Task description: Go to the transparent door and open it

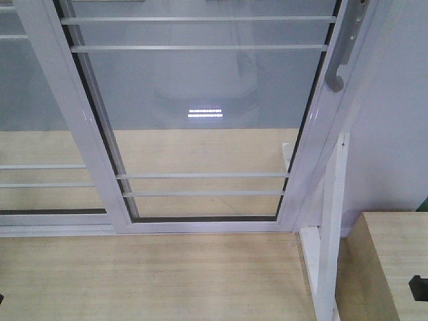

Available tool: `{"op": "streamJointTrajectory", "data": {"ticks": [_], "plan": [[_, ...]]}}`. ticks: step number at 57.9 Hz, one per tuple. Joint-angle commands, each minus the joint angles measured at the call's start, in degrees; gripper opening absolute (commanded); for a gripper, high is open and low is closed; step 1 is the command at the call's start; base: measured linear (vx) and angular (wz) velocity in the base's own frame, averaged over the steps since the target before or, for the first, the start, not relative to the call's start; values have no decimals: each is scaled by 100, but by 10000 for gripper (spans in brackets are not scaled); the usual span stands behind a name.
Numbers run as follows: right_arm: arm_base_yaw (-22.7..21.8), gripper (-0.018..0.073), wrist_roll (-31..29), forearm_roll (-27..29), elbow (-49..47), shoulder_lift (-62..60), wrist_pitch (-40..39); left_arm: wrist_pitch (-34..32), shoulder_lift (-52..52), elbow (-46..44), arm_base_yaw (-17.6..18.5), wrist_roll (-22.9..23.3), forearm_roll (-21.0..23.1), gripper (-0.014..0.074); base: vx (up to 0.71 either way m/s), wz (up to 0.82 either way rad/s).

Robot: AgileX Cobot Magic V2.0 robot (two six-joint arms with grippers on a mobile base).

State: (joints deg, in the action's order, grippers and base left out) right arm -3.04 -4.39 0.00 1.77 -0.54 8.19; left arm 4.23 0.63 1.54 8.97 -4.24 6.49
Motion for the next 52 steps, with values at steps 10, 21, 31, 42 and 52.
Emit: {"op": "streamJointTrajectory", "data": {"ticks": [10,21,31,42,52], "plan": [[-22,-5,-55,0,66,-82,-453,-462,75,177,11,11,58,-5,21,2],[-22,-5,-55,0,66,-82,-453,-462,75,177,11,11,58,-5,16,1],[-22,-5,-55,0,66,-82,-453,-462,75,177,11,11,58,-5,9,0],[-22,-5,-55,0,66,35,-400,-423,22,172,11,11,58,-5,2,0],[-22,-5,-55,0,66,50,-380,-423,14,172,11,11,58,-5,0,-1]]}}
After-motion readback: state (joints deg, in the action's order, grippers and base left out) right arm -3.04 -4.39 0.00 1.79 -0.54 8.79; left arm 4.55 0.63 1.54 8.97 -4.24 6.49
